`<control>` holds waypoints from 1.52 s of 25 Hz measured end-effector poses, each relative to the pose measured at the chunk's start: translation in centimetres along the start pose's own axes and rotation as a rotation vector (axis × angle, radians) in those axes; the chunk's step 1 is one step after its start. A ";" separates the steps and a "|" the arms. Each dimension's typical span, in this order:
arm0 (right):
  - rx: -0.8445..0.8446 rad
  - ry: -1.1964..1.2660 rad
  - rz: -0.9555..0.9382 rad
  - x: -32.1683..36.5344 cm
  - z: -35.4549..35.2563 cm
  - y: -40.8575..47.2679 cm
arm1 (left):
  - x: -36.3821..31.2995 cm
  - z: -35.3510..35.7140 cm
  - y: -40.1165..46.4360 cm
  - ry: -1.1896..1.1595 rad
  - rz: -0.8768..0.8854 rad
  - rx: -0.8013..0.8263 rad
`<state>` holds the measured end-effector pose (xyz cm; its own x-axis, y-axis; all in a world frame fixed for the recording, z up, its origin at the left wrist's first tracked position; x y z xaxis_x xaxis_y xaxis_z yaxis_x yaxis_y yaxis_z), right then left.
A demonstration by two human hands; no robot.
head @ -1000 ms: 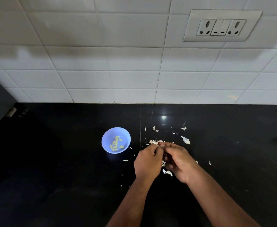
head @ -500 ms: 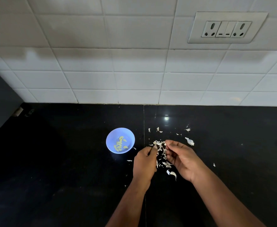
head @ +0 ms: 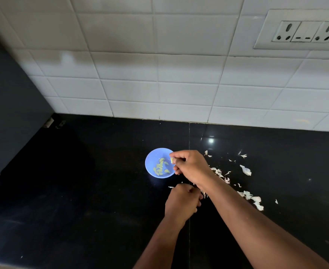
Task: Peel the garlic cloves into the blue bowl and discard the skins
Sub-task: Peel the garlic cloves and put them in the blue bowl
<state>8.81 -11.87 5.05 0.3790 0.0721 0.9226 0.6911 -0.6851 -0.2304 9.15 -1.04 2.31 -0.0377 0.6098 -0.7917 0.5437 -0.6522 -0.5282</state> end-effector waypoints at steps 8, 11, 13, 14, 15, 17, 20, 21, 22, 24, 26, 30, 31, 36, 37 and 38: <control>-0.073 -0.074 -0.049 0.1 1.9 1.1 | 0.7 -1.1 0.0 0.231 0.056 -0.099; -0.112 -0.068 -0.059 0.1 1.5 0.9 | 0.8 -1.5 0.3 0.245 0.059 -0.151; -0.163 -0.091 -0.067 -0.1 0.4 0.7 | 0.8 -1.6 0.4 0.219 0.066 -0.178; -0.191 -0.116 -0.066 -0.4 -0.6 0.5 | 0.7 -1.7 0.4 0.216 0.072 -0.185; -0.215 -0.160 -0.068 -0.8 -1.8 0.3 | 0.7 -1.5 0.6 0.217 0.080 -0.178; -0.224 -0.312 -0.075 -1.8 -4.4 -0.1 | 0.3 -1.2 1.1 0.175 0.103 -0.138; -0.282 -0.430 -0.081 -3.2 -8.0 -0.9 | -1.2 -0.4 1.8 0.083 0.159 -0.129; -0.331 -0.430 -0.088 -3.5 -9.1 -1.3 | -1.8 -0.1 2.1 0.104 0.162 -0.154; -0.383 -0.427 -0.092 -3.6 -10.0 -1.8 | -2.6 0.2 2.2 0.150 0.156 -0.200; -0.449 -0.412 -0.095 -4.0 -11.5 -2.6 | -3.7 0.7 2.2 0.247 0.139 -0.333; -0.430 -0.424 -0.091 -4.7 -12.9 -3.3 | -4.3 1.3 2.4 0.242 0.161 -0.392; -0.216 -0.582 0.076 -6.2 -15.1 -4.8 | -4.2 2.8 2.5 0.245 0.270 -0.307; -0.208 -0.633 0.133 -6.4 -15.7 -5.4 | -3.8 3.0 2.4 0.258 0.271 -0.314; -0.096 -0.757 0.137 -7.3 -15.6 -8.6 | -2.9 4.0 1.4 0.333 0.181 -0.393; -0.059 -0.768 0.115 -7.7 -15.1 -8.9 | -2.9 4.3 1.2 0.327 0.167 -0.399; -0.021 -0.778 0.110 -8.3 -14.7 -9.1 | -3.0 4.5 1.1 0.321 0.155 -0.404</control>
<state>-9.64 -16.89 3.98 0.7720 0.4848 0.4110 0.6158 -0.7306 -0.2949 6.08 -5.63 2.76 0.2925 0.6682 -0.6841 0.8043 -0.5588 -0.2020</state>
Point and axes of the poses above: each hand's wrist, its own y-axis towards the middle knuckle, its own z-axis out of the palm, x = y × z, the point moved 1 cm from there along y, towards the middle knuckle
